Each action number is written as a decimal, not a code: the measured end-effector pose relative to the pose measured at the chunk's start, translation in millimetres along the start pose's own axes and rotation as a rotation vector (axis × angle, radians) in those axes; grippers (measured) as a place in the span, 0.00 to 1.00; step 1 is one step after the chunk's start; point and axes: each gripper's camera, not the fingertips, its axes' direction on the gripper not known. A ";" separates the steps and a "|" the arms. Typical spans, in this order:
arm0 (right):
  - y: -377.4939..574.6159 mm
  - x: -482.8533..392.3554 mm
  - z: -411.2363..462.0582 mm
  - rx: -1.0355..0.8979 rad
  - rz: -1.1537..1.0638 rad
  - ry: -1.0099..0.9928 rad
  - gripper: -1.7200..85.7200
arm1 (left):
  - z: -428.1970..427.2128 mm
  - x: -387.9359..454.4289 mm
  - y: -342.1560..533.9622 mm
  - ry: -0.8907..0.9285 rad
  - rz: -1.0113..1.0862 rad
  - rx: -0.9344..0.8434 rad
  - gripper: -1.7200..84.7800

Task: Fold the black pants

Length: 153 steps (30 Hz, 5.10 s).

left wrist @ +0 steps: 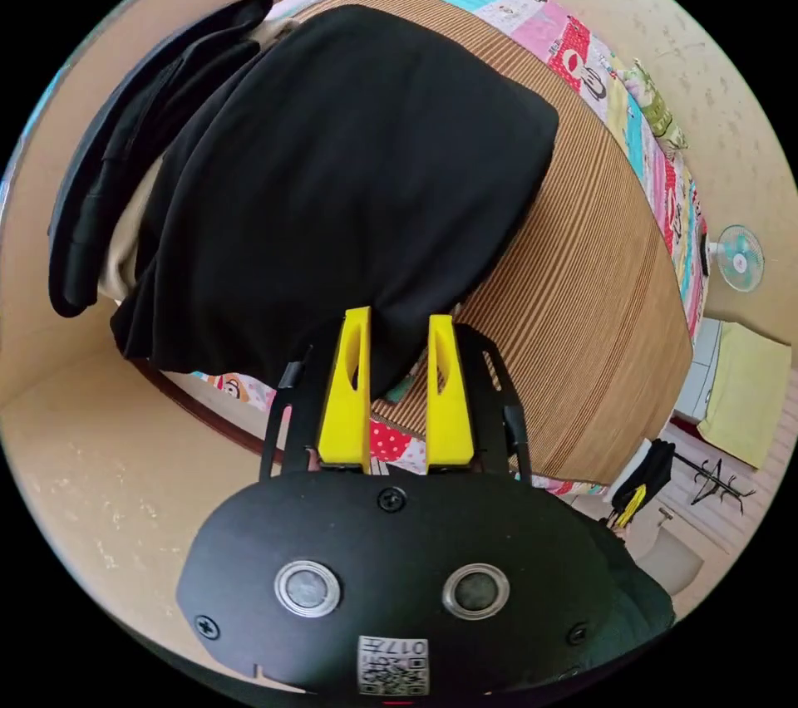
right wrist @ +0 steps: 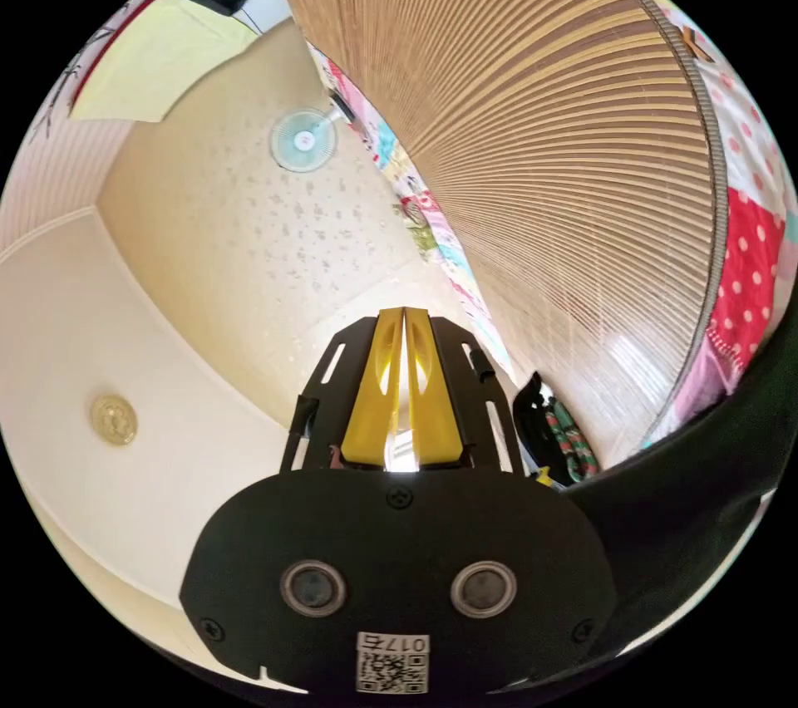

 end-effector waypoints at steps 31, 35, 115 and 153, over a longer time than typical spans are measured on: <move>362.0 111.9 226.9 -1.688 -0.510 0.528 0.27 | -247.7 137.4 351.0 1.762 1.134 0.656 0.01; 446.9 98.7 209.6 -1.759 -0.855 0.454 0.31 | -237.5 224.2 422.1 1.618 1.255 0.518 0.01; 362.5 85.2 -165.6 -0.880 -1.185 0.191 0.20 | -150.2 526.0 552.9 1.435 1.577 0.280 0.06; 439.5 131.5 260.1 -1.860 -0.449 0.582 0.05 | 55.0 186.6 -45.9 0.587 0.099 -0.250 0.12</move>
